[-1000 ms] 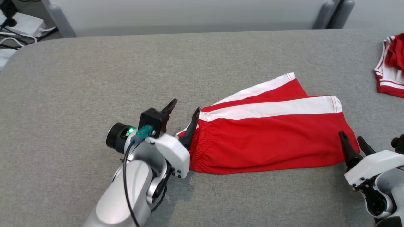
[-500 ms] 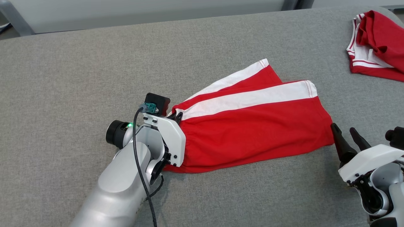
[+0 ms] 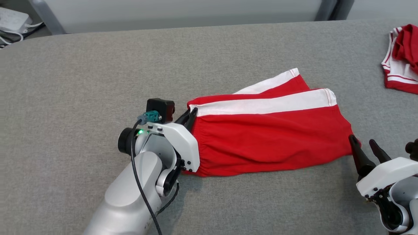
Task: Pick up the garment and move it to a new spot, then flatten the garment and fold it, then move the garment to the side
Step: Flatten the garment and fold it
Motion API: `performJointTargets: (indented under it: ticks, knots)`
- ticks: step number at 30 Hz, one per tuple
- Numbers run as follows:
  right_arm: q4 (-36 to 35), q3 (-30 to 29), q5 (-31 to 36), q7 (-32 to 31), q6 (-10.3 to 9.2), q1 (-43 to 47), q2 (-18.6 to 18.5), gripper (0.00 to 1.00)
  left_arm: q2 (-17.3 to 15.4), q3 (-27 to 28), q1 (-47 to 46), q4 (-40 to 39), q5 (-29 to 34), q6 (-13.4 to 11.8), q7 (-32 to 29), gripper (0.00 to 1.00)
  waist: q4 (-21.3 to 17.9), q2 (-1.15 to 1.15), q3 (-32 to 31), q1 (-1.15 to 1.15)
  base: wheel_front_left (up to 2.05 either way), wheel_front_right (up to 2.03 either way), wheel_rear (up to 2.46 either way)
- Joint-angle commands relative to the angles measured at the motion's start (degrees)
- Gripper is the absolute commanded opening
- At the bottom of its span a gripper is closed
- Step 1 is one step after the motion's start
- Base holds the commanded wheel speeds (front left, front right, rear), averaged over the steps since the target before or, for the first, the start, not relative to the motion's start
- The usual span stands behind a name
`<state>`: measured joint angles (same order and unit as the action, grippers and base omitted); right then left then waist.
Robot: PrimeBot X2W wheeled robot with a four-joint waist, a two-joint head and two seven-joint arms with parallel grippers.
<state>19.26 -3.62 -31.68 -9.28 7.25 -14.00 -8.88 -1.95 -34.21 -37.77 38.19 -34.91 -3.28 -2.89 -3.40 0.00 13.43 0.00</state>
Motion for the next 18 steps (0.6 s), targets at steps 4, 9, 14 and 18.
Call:
performJointTargets:
  ticks: [4,9,14,18]
  knots:
    - [-2.78,-0.09,1.16,-0.89,0.24,0.92,-0.66,1.00,-2.27,2.29,2.18,-4.15,-0.28,-2.37,0.79,0.00,2.80,0.00,-0.67,0.00,0.00,0.00,0.00]
    - [-4.70,-0.41,3.29,-0.41,0.24,0.20,-1.29,1.00,-3.75,2.66,5.56,-9.14,-0.91,-3.84,0.19,0.00,5.39,0.00,-0.59,0.00,0.00,0.00,0.00]
    - [-3.46,0.93,5.59,0.26,0.24,-3.65,-2.24,1.00,-3.62,1.75,6.68,-11.44,-1.79,-2.31,-0.13,0.07,6.36,0.00,0.00,0.00,0.00,0.00,0.00]
    - [-0.09,3.81,5.96,0.07,0.24,-8.99,-3.10,1.00,-3.14,0.61,6.22,-11.92,-1.68,-1.73,-0.15,0.05,6.55,0.00,0.71,0.00,0.00,0.00,0.00]
